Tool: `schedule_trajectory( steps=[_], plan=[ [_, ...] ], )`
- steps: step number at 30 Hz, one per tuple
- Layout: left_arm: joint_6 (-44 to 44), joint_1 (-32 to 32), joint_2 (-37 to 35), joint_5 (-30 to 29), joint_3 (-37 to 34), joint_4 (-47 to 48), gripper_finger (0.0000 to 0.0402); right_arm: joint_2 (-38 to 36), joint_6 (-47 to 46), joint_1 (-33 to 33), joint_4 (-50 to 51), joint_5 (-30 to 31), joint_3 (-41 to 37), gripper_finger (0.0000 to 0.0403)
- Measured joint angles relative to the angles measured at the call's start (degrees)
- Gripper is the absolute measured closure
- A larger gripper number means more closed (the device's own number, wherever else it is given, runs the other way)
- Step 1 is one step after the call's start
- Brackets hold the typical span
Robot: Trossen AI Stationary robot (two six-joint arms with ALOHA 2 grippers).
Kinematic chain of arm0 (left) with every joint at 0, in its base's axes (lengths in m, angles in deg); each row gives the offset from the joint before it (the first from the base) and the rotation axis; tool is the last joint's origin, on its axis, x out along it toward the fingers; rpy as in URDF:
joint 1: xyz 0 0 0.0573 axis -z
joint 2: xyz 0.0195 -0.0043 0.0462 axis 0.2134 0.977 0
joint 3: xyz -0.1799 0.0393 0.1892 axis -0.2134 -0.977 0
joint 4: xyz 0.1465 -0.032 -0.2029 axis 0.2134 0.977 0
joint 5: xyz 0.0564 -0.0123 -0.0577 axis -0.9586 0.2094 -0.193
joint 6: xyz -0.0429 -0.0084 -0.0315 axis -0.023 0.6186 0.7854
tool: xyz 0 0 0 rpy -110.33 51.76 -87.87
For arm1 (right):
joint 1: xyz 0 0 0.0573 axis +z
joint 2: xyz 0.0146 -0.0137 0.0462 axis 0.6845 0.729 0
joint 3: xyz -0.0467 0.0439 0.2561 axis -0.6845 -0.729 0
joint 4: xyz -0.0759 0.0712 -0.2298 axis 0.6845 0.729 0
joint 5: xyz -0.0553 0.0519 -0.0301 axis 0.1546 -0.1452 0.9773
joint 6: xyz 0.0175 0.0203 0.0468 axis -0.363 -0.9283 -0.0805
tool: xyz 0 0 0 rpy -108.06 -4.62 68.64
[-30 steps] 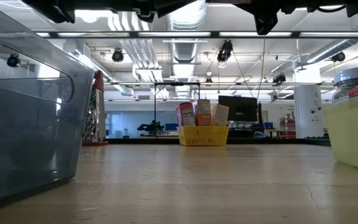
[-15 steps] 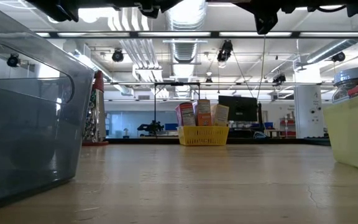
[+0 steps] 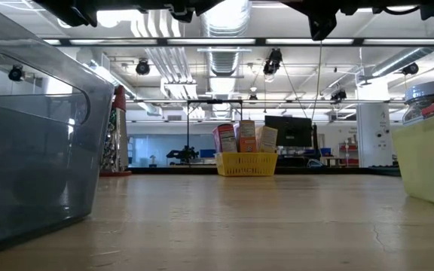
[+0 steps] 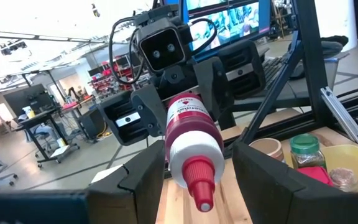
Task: Pick & Place Kitchen Items
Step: Put the red food coloring bottle into the black bin
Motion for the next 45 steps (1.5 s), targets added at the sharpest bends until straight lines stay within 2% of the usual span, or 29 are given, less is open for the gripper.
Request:
schedule_trajectory(
  steps=[7,15,23,26,32,37,45],
  plan=[
    [0.00,-0.03,0.01,0.05,0.00,0.00,0.0209,-0.07,0.11,0.00,-0.58,0.00,0.00,0.0260],
    [0.00,-0.51,0.06,1.26,0.39,-0.44,0.0209,-0.07,0.14,-0.02,-1.20,0.05,-0.02,0.0245],
    [0.11,-0.99,0.06,3.16,1.38,0.53,0.0211,-0.07,0.20,-0.02,-1.29,0.15,-0.07,0.0260],
    [0.13,-1.01,0.06,3.14,1.29,1.18,0.0225,-0.07,0.19,-0.02,-1.21,0.11,-0.13,0.0251],
    [0.13,-1.28,0.06,3.12,1.31,1.95,0.0281,-0.07,0.17,0.00,-1.18,0.03,-0.13,0.0248],
    [0.13,-1.38,0.06,3.13,1.29,2.00,0.0281,-0.07,0.20,0.00,-1.16,0.09,-0.15,0.0258],
    [0.98,-1.38,0.06,3.20,1.29,2.53,0.0273,-0.07,-0.53,-0.02,-1.93,0.43,-0.15,0.0215]
  ],
)
